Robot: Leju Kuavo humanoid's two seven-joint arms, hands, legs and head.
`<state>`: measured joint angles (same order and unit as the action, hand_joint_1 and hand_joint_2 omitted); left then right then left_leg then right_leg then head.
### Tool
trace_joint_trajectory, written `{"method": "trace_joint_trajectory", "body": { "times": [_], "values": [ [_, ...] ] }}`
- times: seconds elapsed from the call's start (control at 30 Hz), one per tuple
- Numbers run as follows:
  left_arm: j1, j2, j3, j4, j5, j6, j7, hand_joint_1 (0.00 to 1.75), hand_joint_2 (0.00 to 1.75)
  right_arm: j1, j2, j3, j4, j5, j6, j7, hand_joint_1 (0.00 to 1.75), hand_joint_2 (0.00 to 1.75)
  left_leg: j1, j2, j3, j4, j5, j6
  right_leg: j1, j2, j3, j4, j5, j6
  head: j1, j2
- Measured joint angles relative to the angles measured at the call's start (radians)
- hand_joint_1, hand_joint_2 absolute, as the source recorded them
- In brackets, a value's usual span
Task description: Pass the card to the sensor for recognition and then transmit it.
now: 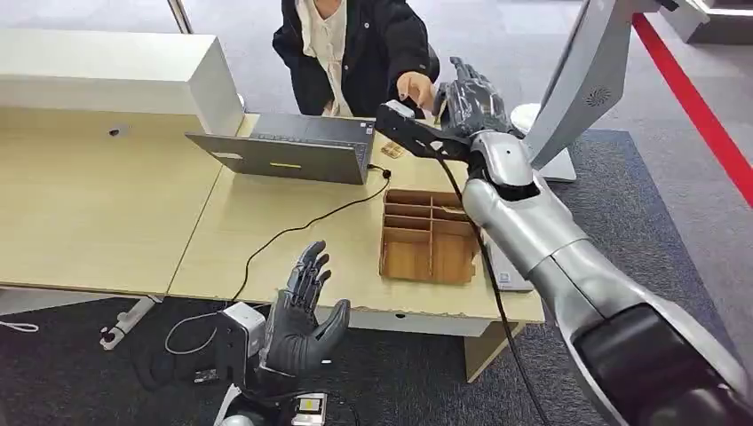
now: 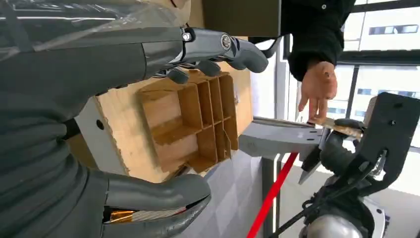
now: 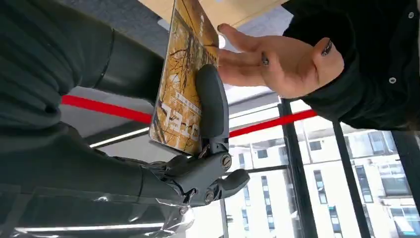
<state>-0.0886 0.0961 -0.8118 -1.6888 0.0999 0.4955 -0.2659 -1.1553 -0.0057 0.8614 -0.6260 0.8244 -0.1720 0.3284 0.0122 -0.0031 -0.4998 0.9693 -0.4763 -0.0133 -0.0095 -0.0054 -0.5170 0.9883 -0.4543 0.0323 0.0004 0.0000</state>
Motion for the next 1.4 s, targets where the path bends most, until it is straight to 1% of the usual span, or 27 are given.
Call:
{"method": "trace_joint_trajectory", "body": {
  "times": [0.1,0.23,0.33,0.53,0.67,0.73,0.77,0.8,0.83,0.87,0.9,0.93,1.27,1.33,1.4],
  "values": [
    [0.000,0.000,0.000,0.002,0.000,0.003,0.000,0.00,1.75,-0.017,0.018,0.010,0.030,0.006,-0.008,0.023,1.75,1.75,0.000,0.000,0.000,0.000,0.000,0.000,0.000,0.000,0.000,0.000,0.000,0.000,0.000,0.000],
    [0.000,0.000,0.000,0.002,-0.004,0.003,0.004,0.00,1.75,-0.064,0.042,0.025,0.079,0.010,-0.004,0.076,1.75,1.75,0.000,0.000,0.000,0.000,0.000,0.000,0.000,0.000,0.000,0.000,0.000,0.000,0.000,0.000],
    [0.000,0.000,0.000,0.002,-0.010,0.003,0.008,0.00,1.75,-0.089,0.051,0.032,0.120,0.003,0.003,0.099,1.75,1.75,0.000,0.000,0.000,0.000,0.000,0.000,0.000,0.000,0.000,0.000,0.000,0.000,0.000,0.000],
    [0.000,0.001,0.000,0.002,-0.013,0.002,0.015,0.00,1.75,-0.104,0.050,0.042,0.172,0.000,0.003,0.110,1.75,1.75,0.000,0.000,0.000,0.001,0.000,0.000,0.000,0.000,0.000,0.000,0.000,0.000,0.000,0.000],
    [-0.004,0.000,0.000,0.003,-0.013,-0.010,0.016,0.00,1.75,-0.111,0.043,0.048,0.197,0.000,0.006,0.110,1.75,1.75,0.000,0.000,0.000,0.001,0.000,0.000,0.000,0.000,0.000,0.000,0.000,0.000,0.000,0.000],
    [-0.005,0.000,0.000,0.004,-0.013,-0.014,0.016,0.00,1.75,-0.112,0.039,0.052,0.205,-0.001,0.006,0.110,1.69,1.75,0.000,0.000,0.000,0.001,0.000,0.000,0.000,0.000,0.000,0.000,0.000,0.000,0.000,0.000],
    [-0.006,0.000,0.000,0.006,-0.013,-0.015,0.018,0.00,1.75,-0.112,0.036,0.053,0.208,-0.003,0.005,0.110,1.61,1.75,0.000,0.000,0.000,0.001,0.000,0.000,0.000,0.000,0.000,0.000,0.000,0.000,0.000,0.000],
    [-0.006,0.000,0.000,0.007,-0.012,-0.017,0.018,0.00,1.75,-0.112,0.034,0.055,0.212,-0.005,0.005,0.110,1.47,1.75,0.000,0.000,0.000,0.001,0.000,0.000,0.000,0.000,0.000,0.000,0.000,0.000,0.000,0.000],
    [-0.007,0.000,0.000,0.008,-0.010,-0.018,0.018,0.00,1.75,-0.112,0.031,0.056,0.216,-0.005,0.005,0.110,1.15,1.75,0.000,0.000,0.000,0.001,0.000,0.000,0.000,0.000,0.000,0.000,0.000,0.000,0.000,0.000],
    [-0.008,0.000,0.000,0.012,-0.010,-0.019,0.018,0.00,1.75,-0.112,0.028,0.057,0.220,-0.005,0.004,0.110,0.35,1.75,0.000,0.000,0.000,0.001,0.000,0.000,0.000,0.000,0.000,0.000,0.000,0.000,0.000,0.000],
    [-0.008,0.000,0.000,0.014,-0.008,-0.022,0.018,0.00,1.75,-0.112,0.025,0.058,0.222,-0.006,0.003,0.110,0.07,1.75,0.000,0.000,0.000,0.001,0.000,0.000,0.000,0.000,0.000,0.000,0.000,0.000,0.000,0.000],
    [-0.009,0.000,0.000,0.015,-0.007,-0.026,0.018,0.00,1.75,-0.112,0.023,0.059,0.224,-0.006,0.003,0.110,0.00,1.75,0.000,0.000,0.000,0.001,0.000,0.000,0.000,0.000,0.000,0.000,0.000,0.000,0.000,0.000],
    [-0.017,-0.005,0.000,0.024,0.001,-0.036,0.012,0.00,1.75,-0.112,0.000,0.070,0.238,0.002,-0.015,0.114,0.00,1.75,0.000,0.000,0.000,0.001,0.000,0.000,0.000,0.000,0.000,0.000,0.000,0.000,0.000,0.000],
    [-0.017,-0.008,0.000,0.027,0.000,-0.036,0.011,0.00,1.75,-0.112,-0.002,0.072,0.238,0.000,-0.024,0.106,0.00,1.75,0.000,0.000,0.000,0.001,0.000,0.000,0.000,0.000,0.000,0.000,0.000,0.000,0.000,0.000],
    [-0.017,-0.009,0.000,0.029,-0.001,-0.029,0.008,0.00,1.75,-0.112,-0.003,0.073,0.238,-0.034,-0.060,0.076,0.00,1.75,0.000,0.000,0.000,0.001,0.000,0.000,0.000,0.000,0.000,0.000,0.000,0.000,0.000,0.000]
  ]
}}
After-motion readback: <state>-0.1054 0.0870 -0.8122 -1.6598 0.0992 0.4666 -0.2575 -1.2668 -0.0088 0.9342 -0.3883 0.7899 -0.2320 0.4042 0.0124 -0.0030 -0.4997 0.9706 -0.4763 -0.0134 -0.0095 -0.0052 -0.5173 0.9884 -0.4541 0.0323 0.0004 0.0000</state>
